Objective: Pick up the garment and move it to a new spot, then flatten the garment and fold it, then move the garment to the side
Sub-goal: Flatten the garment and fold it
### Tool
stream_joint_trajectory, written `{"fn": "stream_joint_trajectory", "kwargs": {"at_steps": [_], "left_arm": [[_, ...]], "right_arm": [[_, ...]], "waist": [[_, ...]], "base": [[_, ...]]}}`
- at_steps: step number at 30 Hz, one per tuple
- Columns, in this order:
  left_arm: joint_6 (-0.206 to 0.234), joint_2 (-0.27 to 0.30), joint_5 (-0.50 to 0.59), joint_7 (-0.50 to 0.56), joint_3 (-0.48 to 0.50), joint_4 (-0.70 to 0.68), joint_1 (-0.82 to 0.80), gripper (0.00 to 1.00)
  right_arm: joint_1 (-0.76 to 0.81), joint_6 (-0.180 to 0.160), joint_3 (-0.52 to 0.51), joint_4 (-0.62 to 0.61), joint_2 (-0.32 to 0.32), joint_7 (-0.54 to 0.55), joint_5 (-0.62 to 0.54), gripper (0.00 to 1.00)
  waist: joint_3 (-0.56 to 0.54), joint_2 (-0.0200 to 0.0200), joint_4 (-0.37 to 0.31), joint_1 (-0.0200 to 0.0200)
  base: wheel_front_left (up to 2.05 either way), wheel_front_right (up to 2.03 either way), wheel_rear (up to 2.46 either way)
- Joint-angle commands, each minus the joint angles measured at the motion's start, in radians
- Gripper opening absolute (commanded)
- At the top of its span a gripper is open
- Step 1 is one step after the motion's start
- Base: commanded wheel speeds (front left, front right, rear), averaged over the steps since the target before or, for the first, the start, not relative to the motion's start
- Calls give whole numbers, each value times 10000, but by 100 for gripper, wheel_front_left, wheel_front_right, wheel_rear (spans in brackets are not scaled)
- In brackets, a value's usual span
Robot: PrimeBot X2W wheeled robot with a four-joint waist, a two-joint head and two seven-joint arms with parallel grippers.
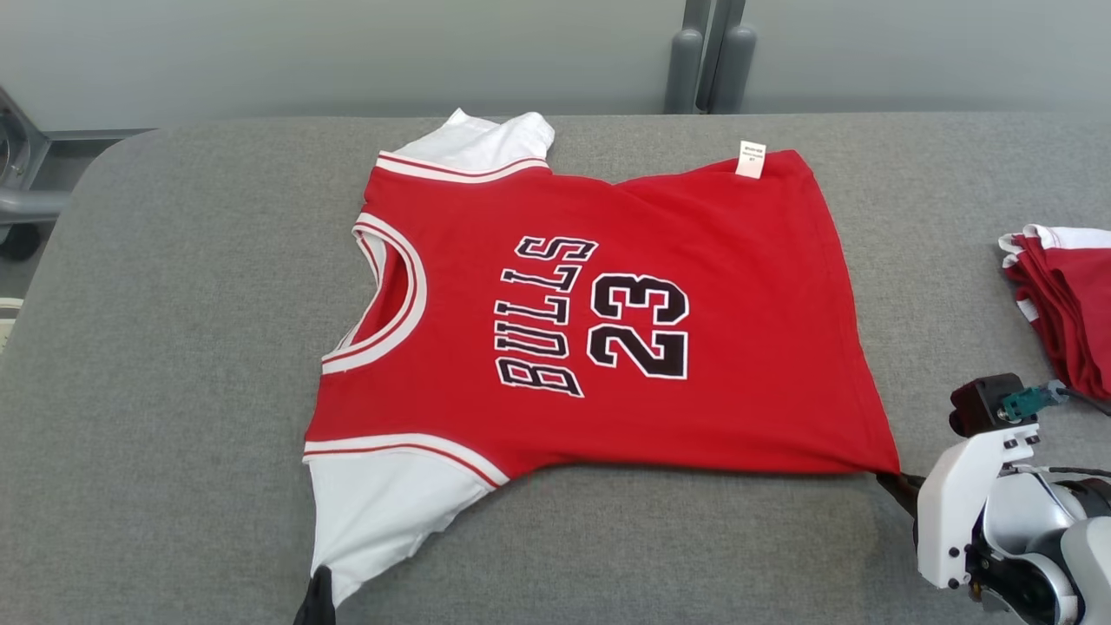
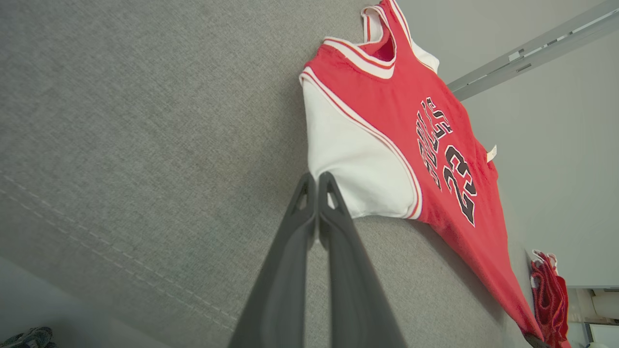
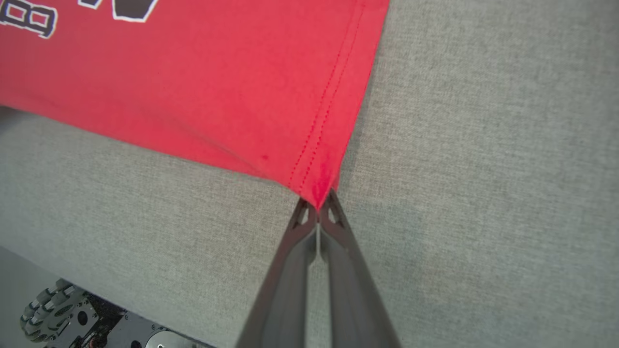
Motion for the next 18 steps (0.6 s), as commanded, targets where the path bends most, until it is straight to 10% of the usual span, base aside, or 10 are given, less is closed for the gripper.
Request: {"fn": "stream_joint_trajectory", "kwargs": {"at_steps": [1,10,18], "left_arm": [[96,133,-2,94,8,-199,346,0],[399,263,-342,409,99,-1723,1417,0],[192,43,-430,783,-42,-2428,-885,0]], "right_arm": [[240,-12,-139,-180,-6,73,-22,0],[859,-12,-876,-1072,207,220,-149,0],[206,-11,-1389,-1538,695,-122,-257,0]], "waist": [[47,0,16,1],[311,0,65,1],[542,0,6,1]], "base": [[0,0,0],[0,0,0],[0,0,0]]}}
